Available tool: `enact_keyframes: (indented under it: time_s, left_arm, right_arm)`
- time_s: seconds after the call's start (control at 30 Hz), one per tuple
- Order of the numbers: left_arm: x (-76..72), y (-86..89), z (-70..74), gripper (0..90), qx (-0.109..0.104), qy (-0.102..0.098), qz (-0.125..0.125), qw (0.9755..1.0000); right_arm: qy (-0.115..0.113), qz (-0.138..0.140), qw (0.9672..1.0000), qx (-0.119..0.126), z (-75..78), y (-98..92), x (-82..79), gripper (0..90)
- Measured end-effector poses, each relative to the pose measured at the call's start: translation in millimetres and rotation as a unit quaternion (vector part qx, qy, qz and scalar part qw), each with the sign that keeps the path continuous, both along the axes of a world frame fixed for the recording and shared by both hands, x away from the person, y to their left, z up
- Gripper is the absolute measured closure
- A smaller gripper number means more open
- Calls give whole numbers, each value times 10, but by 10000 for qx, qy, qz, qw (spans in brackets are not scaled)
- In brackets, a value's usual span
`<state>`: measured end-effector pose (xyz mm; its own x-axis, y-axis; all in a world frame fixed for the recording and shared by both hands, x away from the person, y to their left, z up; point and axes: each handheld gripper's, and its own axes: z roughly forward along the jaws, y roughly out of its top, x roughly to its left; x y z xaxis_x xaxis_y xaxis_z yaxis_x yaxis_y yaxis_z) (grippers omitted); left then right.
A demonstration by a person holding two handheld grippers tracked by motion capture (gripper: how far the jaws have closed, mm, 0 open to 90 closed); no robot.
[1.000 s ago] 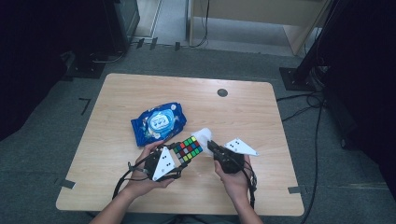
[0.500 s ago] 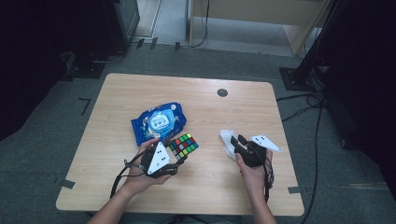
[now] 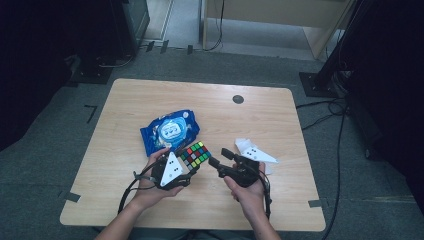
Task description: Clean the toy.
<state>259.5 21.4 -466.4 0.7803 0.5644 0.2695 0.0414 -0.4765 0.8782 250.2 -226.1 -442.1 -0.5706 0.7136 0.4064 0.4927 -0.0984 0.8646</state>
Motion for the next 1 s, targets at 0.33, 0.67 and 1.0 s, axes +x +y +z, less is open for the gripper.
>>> enact_keyframes:
  time_s: [0.33,0.67,1.0]
  left_arm:
    - [-63,-76,-8,343,51,-89,-214,9997]
    - [-51,-108,-42,340,61,66,-279,9996]
    - [-55,-176,-48,310,211,99,-178,9996]
  right_arm:
    - [521,203,9984,-13,-63,187,17,254]
    - [525,120,9985,-90,-47,231,-34,344]
    - [606,3,9975,-373,-39,299,-60,346]
